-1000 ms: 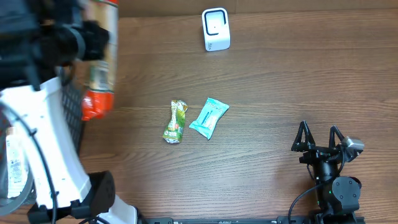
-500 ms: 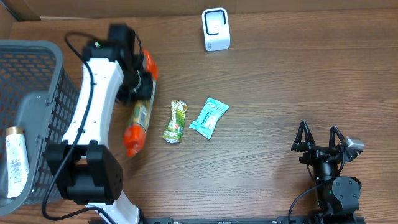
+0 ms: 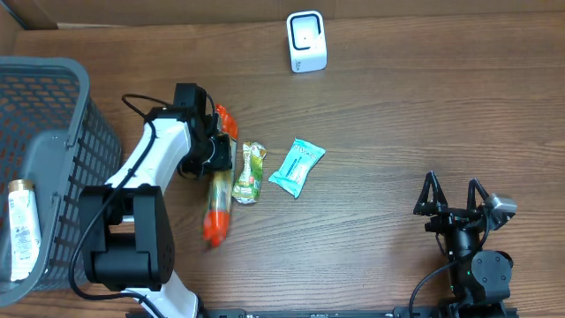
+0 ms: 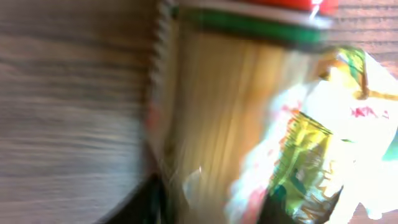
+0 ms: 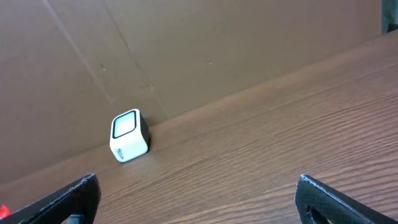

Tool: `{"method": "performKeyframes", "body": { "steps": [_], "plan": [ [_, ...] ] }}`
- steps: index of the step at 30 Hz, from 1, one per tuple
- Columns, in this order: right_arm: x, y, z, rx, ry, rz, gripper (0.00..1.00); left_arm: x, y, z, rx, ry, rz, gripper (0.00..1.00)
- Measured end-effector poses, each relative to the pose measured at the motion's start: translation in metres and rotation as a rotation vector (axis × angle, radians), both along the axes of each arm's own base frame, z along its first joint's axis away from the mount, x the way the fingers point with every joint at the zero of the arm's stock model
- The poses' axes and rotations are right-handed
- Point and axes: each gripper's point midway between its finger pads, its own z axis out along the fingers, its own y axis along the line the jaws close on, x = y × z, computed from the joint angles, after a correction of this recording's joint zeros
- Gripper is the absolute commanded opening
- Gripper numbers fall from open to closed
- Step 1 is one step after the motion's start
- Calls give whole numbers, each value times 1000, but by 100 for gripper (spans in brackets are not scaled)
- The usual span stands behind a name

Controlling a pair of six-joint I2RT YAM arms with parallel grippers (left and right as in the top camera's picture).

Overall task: Scan the item barcode
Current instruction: 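Lift the San Remo spaghetti out with the left gripper and lay it beside the pouch, then reach the left gripper into the basket and grasp the white tube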

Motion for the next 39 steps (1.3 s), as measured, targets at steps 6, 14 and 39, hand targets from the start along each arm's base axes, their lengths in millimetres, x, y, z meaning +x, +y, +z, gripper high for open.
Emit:
{"method": "performKeyframes", "body": {
  "steps": [6, 14, 39],
  "plan": [
    [0, 0, 0, 0, 0, 0, 100, -5, -12, 5, -73, 29, 7, 55],
    [0, 0, 0, 0, 1, 0, 100, 42, -21, 106, -126, -109, -11, 58],
    [0, 0, 0, 0, 0, 0, 100, -43, 263, 304, 158, -479, 762, 54]
  ]
}}
